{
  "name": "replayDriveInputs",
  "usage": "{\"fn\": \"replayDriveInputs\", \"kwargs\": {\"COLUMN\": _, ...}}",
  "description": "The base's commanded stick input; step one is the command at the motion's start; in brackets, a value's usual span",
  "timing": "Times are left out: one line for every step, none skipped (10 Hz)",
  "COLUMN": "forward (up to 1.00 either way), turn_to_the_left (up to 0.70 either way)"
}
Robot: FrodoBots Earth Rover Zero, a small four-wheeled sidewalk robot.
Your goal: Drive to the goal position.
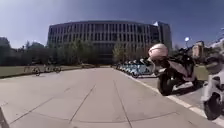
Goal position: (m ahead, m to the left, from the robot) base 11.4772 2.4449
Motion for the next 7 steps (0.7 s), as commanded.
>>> {"fn": "replayDriveInputs", "kwargs": {"forward": 0.7, "turn_to_the_left": 0.14}}
{"fn": "replayDriveInputs", "kwargs": {"forward": 0.7, "turn_to_the_left": 0.09}}
{"fn": "replayDriveInputs", "kwargs": {"forward": 0.7, "turn_to_the_left": 0.01}}
{"fn": "replayDriveInputs", "kwargs": {"forward": 0.7, "turn_to_the_left": 0.01}}
{"fn": "replayDriveInputs", "kwargs": {"forward": 0.7, "turn_to_the_left": 0.01}}
{"fn": "replayDriveInputs", "kwargs": {"forward": 0.7, "turn_to_the_left": 0.01}}
{"fn": "replayDriveInputs", "kwargs": {"forward": 0.7, "turn_to_the_left": 0.01}}
